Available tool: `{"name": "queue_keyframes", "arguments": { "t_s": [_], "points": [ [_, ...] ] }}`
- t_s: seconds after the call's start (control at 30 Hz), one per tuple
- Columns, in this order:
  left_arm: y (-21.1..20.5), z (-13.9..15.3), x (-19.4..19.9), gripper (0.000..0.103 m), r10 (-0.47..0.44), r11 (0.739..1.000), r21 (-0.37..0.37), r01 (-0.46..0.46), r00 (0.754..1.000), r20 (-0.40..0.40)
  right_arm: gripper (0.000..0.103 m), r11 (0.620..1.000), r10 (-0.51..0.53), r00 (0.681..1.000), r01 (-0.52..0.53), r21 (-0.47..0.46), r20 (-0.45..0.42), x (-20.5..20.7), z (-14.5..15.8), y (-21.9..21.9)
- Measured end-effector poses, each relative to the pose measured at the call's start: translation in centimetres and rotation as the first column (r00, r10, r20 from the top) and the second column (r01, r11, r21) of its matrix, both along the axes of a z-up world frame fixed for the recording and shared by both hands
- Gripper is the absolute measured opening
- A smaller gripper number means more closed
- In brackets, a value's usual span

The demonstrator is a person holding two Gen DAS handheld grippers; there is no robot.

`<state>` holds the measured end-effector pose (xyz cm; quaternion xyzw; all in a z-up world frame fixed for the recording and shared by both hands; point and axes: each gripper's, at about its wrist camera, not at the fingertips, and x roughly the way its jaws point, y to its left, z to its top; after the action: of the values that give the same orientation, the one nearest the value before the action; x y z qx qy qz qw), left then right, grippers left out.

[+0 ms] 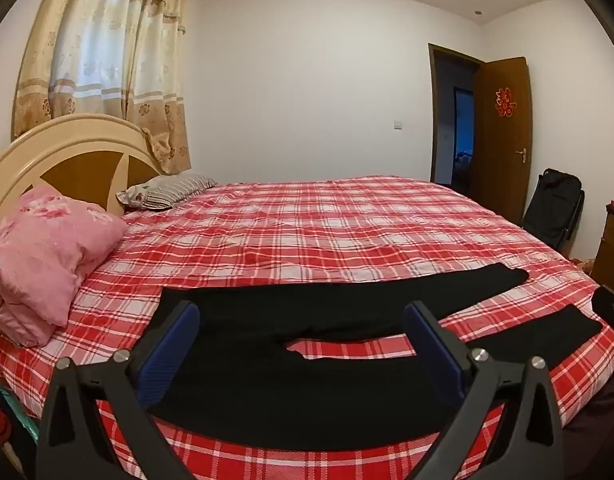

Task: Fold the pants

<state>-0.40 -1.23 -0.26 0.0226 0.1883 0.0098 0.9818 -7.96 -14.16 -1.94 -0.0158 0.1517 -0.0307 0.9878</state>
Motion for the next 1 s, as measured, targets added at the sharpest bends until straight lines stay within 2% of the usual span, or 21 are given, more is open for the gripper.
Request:
{"name": "queue_keyframes", "arguments": {
  "t_s": [0.2, 0.27, 1.0],
  "points": [
    [0.8, 0.0, 0.4, 0.103, -0.006, 0.999, -0.036, 0.005, 1.0, -0.008, 0.102, 1.0, -0.004, 1.0, 0.004, 0.0, -0.004, -0.2, -0.1, 0.0],
    [0.7, 0.0, 0.4, 0.103, -0.009, 0.999, -0.037, 0.008, 1.0, -0.013, 0.102, 1.0, -0.009, 1.0, 0.009, -0.01, -0.02, 0.9, -0.7, 0.3],
    [1.5, -0.2, 0.5, 0.103, -0.011, 0.999, -0.042, 0.01, 1.0, -0.011, 0.102, 1.0, -0.015, 1.0, 0.015, -0.021, -0.025, 1.0, -1.0, 0.8]
  ]
}}
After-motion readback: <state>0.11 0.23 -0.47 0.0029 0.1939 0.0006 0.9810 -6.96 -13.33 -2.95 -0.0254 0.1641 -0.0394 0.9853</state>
